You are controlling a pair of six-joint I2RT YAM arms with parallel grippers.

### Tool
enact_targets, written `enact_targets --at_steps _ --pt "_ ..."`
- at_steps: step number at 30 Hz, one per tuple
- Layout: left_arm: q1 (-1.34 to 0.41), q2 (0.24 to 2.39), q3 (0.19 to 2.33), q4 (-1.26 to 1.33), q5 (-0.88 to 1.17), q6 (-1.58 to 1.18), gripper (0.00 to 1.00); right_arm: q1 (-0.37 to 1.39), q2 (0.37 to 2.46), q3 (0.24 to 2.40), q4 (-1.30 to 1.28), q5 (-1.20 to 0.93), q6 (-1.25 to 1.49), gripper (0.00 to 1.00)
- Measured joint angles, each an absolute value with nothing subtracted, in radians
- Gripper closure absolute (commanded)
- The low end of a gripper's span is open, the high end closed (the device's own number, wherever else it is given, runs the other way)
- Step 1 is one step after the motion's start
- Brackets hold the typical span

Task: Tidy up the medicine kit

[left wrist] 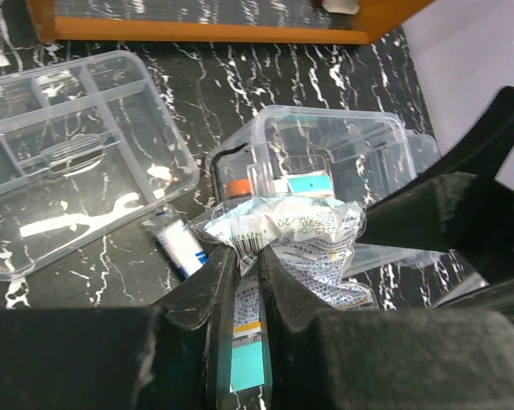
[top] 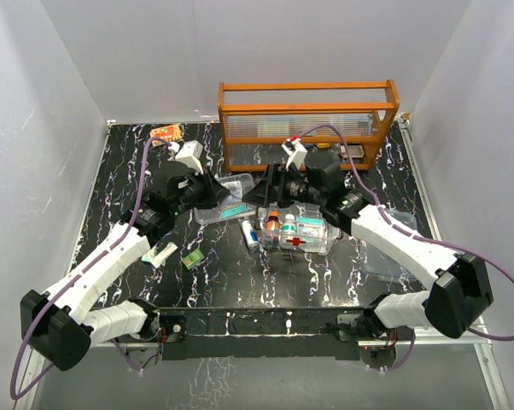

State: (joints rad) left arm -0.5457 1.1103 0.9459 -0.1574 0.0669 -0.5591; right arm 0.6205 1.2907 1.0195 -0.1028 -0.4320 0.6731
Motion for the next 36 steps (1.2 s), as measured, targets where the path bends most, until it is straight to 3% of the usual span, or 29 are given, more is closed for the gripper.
enact_targets --at_steps 8,17,19,23,28,33,36 --pt "-0.546 1.11 0.956 -0.151 0.159 -0.563 0.94 0.674 1.333 1.062 -0.076 -0.358 0.673 0.47" --pt "-0.546 1.109 0.956 -0.15 0.196 -0.569 0.93 0.674 1.343 1.062 -0.062 -0.311 0.683 0.56" --pt "-0.546 1.109 0.956 -0.15 0.199 -0.569 0.93 0.674 1.348 1.062 -0.059 -0.313 0.686 0.6" --pt "-0.546 1.109 0.956 -0.151 0.199 -0.569 0.91 0.677 1.351 1.062 -0.039 -0.332 0.696 0.79" --pt "-0.545 1.108 0.956 -0.153 0.198 -0.569 0.75 0.679 1.361 1.064 -0.019 -0.351 0.715 0.98" --pt "-0.546 1.09 0.956 -0.159 0.197 -0.567 0.48 0.679 1.362 1.065 -0.02 -0.348 0.739 1.0" --pt "-0.546 1.061 0.956 -0.167 0.181 -0.569 0.43 0.679 1.355 1.077 -0.054 -0.305 0.735 1.0"
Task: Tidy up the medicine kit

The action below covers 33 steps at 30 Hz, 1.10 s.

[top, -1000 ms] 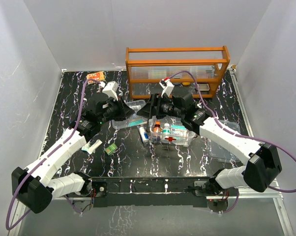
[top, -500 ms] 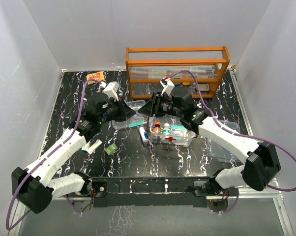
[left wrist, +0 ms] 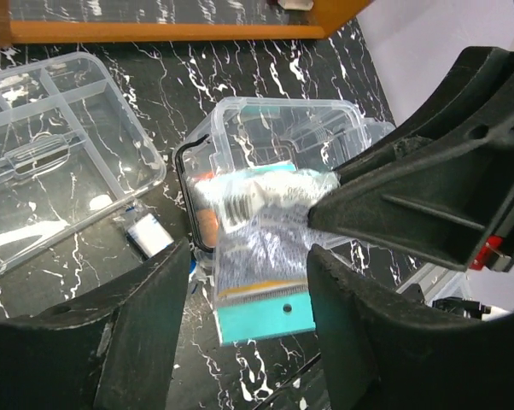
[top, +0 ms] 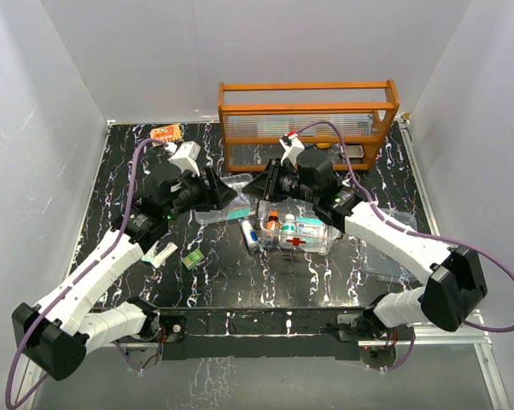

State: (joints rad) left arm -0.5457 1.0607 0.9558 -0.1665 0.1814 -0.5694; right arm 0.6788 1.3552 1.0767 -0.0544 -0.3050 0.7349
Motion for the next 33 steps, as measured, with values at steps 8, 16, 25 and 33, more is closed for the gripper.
enact_targets --at_steps 8,16,25,33 --pt "-0.546 0.969 0.956 -0.226 0.025 -0.537 0.36 0.669 1.291 1.161 -0.269 -0.11 0.652 1.0" --pt "-0.546 0.925 0.93 -0.231 -0.195 -0.462 0.32 0.639 1.226 1.21 -0.55 0.181 0.582 1.0" --pt "-0.546 0.922 0.797 -0.175 -0.356 -0.37 0.3 0.638 1.267 1.254 -0.817 0.399 0.574 1.0" --pt "-0.546 0.925 0.775 -0.156 -0.366 -0.358 0.29 0.638 1.409 1.311 -0.928 0.452 0.554 1.0"
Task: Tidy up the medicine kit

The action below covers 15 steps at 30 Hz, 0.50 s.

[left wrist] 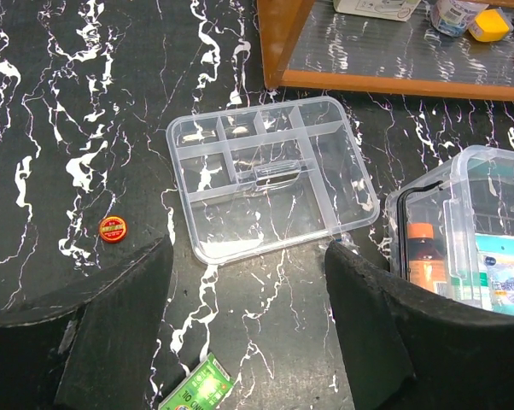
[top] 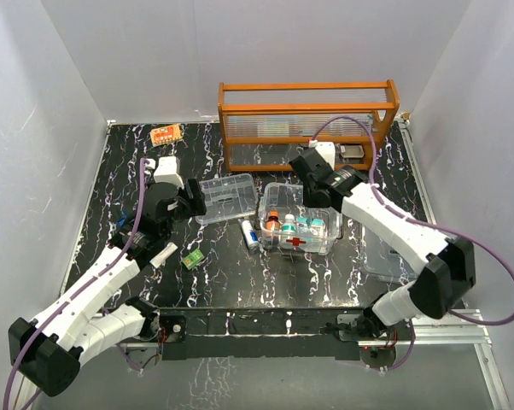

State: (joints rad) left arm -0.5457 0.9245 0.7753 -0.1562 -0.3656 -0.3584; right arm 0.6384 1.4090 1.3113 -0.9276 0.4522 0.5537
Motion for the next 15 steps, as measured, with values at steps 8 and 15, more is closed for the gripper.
enact_targets --at_steps 8,15 --pt "-0.546 0.919 0.775 -0.158 -0.363 -0.354 0.28 0.638 1.625 1.393 -1.024 0.493 0.553 1.0" --pt "-0.546 0.904 0.775 -0.162 -0.364 -0.347 0.27 0.638 1.702 1.432 -1.1 0.511 0.556 1.0"
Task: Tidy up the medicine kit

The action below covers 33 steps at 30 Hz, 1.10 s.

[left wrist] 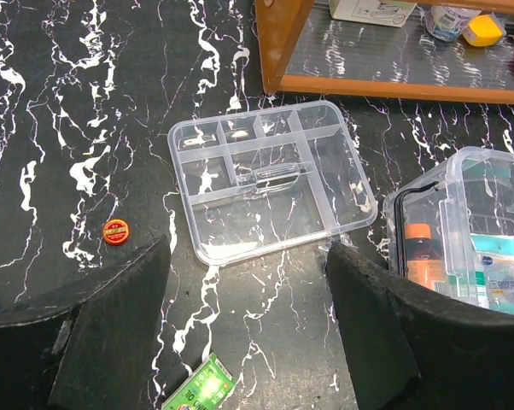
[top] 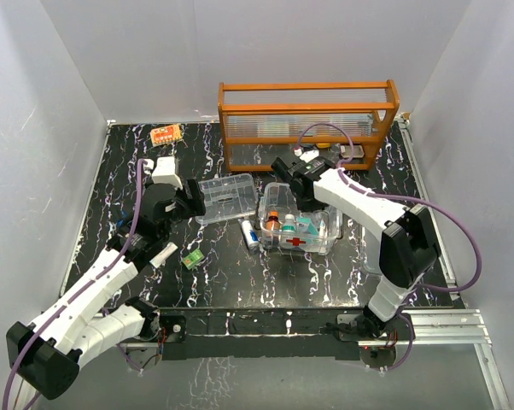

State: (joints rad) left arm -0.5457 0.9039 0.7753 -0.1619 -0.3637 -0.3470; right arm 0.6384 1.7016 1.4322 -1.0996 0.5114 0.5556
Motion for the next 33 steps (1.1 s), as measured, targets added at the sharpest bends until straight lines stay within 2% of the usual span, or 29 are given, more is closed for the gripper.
enact_targets --at_steps 9,17,23,29,33 --pt "-0.546 0.902 0.775 -0.165 -0.371 -0.347 0.26 0.638 1.78 1.433 -1.117 0.474 0.543 0.99" --pt "-0.546 0.905 0.775 -0.166 -0.383 -0.347 0.26 0.638 1.822 1.415 -1.075 0.395 0.517 0.76" --pt "-0.546 0.908 0.775 -0.166 -0.385 -0.347 0.26 0.638 1.822 1.355 -1.01 0.324 0.512 0.73" --pt "-0.546 0.909 0.775 -0.167 -0.385 -0.347 0.26 0.638 1.816 1.338 -0.97 0.287 0.513 0.64" --pt "-0.546 0.909 0.775 -0.17 -0.385 -0.348 0.25 0.638 1.805 1.337 -0.96 0.277 0.514 0.62"
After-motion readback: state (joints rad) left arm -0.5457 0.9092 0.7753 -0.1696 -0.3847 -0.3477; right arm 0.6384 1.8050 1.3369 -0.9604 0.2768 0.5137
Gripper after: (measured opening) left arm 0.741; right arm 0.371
